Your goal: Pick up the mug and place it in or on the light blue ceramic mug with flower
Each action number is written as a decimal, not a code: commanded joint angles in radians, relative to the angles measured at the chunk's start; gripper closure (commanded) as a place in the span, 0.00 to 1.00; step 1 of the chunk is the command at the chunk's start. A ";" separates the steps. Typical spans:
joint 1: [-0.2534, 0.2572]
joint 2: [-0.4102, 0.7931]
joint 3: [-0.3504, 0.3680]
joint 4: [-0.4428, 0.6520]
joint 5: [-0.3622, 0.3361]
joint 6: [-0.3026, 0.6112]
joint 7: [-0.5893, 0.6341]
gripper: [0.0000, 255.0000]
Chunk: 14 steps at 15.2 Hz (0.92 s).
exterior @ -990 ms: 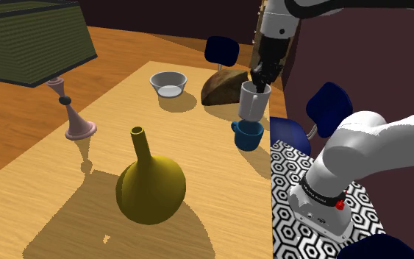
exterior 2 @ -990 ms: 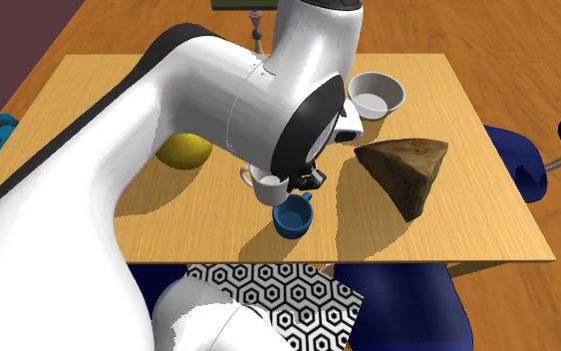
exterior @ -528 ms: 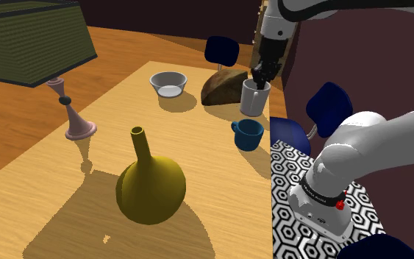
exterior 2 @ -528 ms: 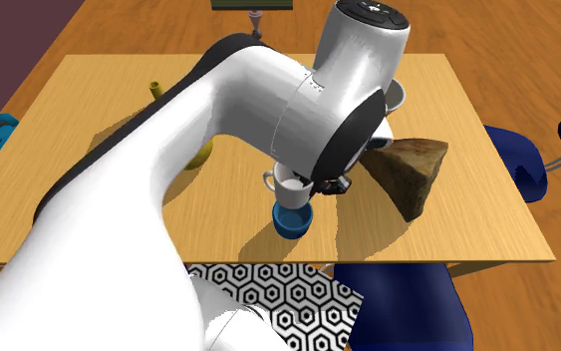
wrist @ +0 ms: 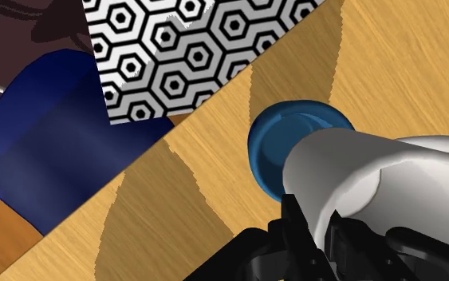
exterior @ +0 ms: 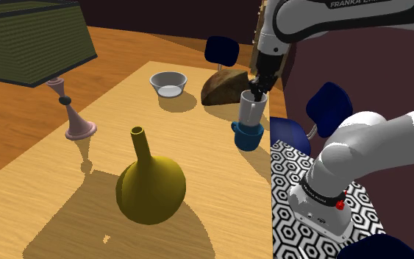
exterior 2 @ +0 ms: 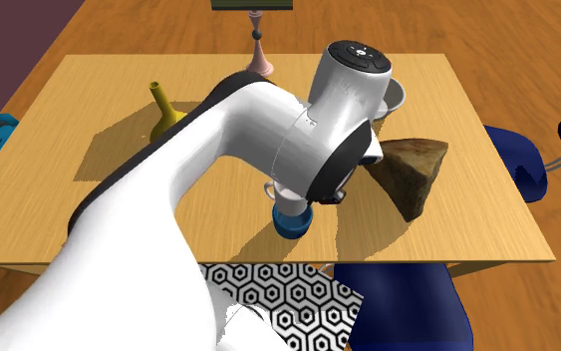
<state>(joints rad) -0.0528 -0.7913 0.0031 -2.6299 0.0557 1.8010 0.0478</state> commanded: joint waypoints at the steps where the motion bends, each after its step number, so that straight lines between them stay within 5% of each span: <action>1: 0.001 0.006 0.001 -0.026 0.001 0.032 -0.001 1.00; 12: 0.001 0.015 0.002 -0.074 0.003 0.090 -0.004 1.00; 13: 0.001 0.016 0.002 -0.073 0.003 0.090 -0.003 0.00; 14: 0.001 0.017 0.002 -0.073 0.003 0.091 -0.003 0.00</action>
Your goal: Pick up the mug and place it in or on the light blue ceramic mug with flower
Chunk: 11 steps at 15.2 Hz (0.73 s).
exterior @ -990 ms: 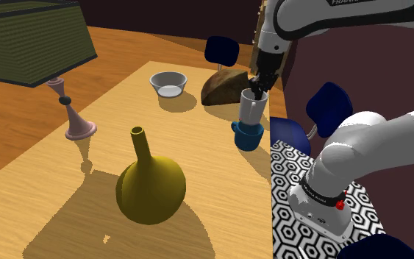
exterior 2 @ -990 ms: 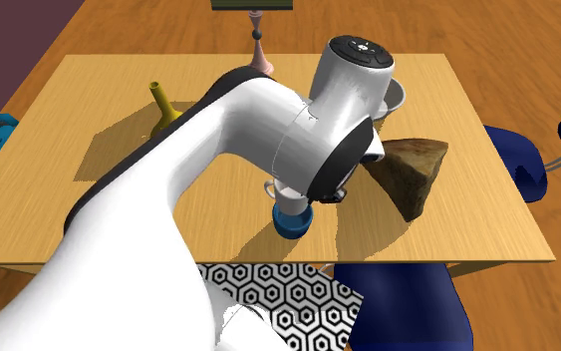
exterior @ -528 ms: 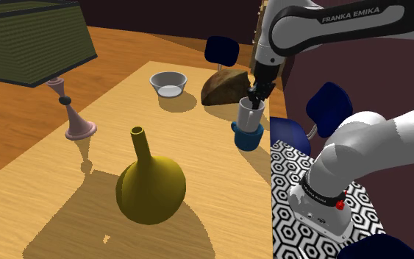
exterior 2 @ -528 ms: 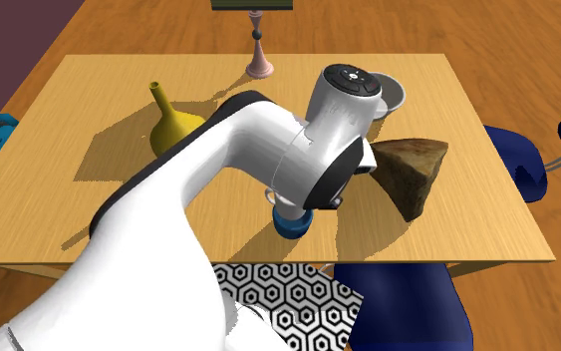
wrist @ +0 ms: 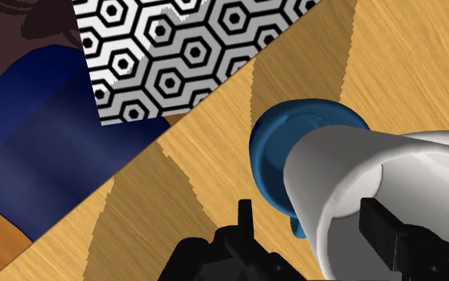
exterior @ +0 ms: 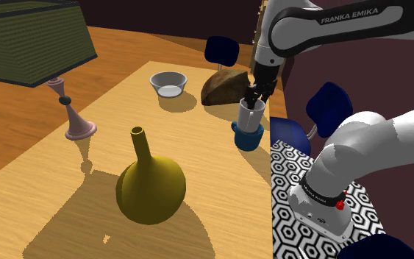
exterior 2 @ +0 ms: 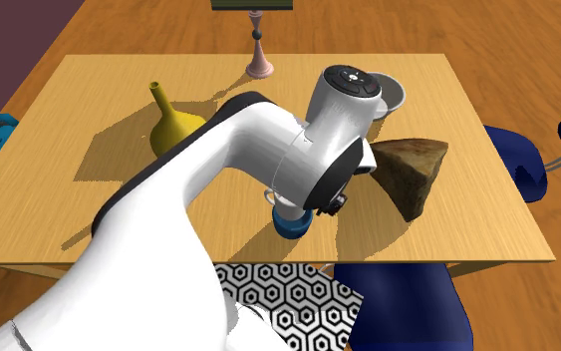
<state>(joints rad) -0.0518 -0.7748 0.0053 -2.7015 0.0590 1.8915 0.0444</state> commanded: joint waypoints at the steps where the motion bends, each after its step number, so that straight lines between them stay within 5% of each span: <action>1: 0.000 0.002 0.000 0.000 0.000 0.000 0.000 0.00; 11: -0.004 -0.009 -0.006 0.120 -0.007 -0.131 0.001 0.00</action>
<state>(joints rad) -0.0550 -0.7841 -0.0004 -2.5850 0.0526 1.7645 0.0457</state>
